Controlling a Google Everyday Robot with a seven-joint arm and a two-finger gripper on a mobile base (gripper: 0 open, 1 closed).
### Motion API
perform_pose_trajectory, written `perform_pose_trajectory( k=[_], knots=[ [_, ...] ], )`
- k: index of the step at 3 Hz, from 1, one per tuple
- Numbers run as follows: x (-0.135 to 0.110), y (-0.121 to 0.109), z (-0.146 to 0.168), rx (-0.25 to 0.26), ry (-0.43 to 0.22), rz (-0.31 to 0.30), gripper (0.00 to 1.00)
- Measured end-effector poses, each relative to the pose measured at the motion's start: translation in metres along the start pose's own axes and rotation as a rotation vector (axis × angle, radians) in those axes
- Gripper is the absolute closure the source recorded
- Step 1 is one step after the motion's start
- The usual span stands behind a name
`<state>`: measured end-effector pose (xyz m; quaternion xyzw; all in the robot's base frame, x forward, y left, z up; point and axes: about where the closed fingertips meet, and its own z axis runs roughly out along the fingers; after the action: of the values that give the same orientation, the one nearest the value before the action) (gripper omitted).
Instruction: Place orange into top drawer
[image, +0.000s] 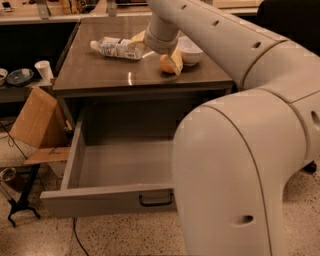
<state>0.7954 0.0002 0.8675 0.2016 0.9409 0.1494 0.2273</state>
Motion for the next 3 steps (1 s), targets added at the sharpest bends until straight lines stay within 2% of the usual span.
perform_pose_trajectory(
  k=[1, 2, 3],
  knots=[
    [-0.018, -0.011, 0.006, 0.045, -0.073, 0.012, 0.00],
    [-0.028, -0.022, 0.008, 0.073, -0.110, 0.021, 0.00],
    [-0.033, -0.034, 0.011, 0.093, -0.123, 0.020, 0.19]
  ],
)
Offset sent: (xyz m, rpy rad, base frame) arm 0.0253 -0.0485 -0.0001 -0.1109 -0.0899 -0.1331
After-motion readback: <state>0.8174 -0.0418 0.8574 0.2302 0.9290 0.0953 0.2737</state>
